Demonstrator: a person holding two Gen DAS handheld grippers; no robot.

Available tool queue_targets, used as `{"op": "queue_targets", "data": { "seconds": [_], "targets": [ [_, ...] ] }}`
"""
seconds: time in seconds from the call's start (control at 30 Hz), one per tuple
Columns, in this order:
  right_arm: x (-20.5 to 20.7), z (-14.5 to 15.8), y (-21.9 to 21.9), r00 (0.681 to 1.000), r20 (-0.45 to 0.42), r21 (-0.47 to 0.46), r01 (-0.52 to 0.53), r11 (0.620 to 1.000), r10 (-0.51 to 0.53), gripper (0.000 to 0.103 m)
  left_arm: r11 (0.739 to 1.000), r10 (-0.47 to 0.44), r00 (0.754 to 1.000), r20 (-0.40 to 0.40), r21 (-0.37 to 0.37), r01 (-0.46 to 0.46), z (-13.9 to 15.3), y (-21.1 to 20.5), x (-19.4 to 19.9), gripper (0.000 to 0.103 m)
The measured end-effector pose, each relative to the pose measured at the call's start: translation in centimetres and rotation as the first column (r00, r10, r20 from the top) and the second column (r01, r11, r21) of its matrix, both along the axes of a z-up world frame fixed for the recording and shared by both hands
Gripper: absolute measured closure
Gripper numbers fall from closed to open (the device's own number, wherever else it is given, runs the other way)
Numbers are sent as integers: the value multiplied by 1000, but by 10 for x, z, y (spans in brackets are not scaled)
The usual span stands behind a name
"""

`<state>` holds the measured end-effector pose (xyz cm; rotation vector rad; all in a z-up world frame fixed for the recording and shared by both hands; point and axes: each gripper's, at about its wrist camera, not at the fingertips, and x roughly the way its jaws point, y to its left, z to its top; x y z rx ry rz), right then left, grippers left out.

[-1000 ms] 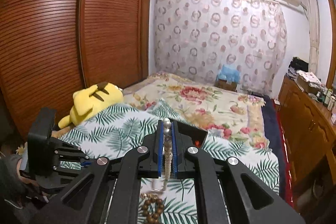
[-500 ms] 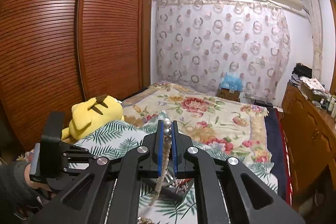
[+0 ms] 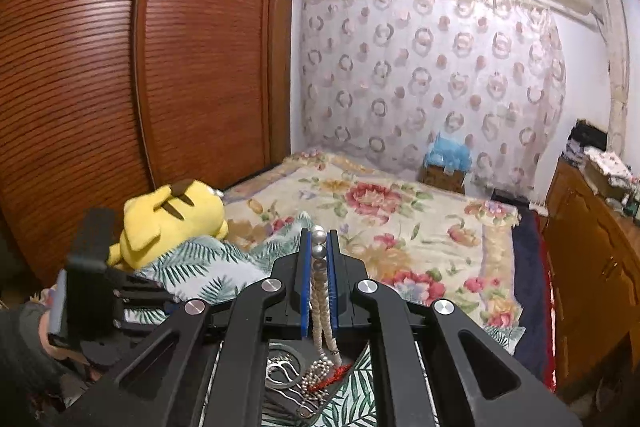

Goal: Organize jewelry
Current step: 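Lower the silver bangle and pearl strand into the black box with both tools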

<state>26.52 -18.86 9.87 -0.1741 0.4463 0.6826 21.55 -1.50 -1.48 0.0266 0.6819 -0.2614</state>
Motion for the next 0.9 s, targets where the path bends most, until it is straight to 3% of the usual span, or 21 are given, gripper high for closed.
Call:
{"op": "queue_targets", "data": {
  "seconds": [0.4, 0.9],
  "targets": [
    [33, -97, 7, 979, -203, -67, -13, 998, -1, 94, 999, -22, 998, -60, 23, 23, -19, -13, 39, 99],
    [16, -115, -10, 975, -221, -39, 5, 999, -14, 90, 998, -31, 995, -92, 43, 35, -34, -24, 62, 98]
  ]
}}
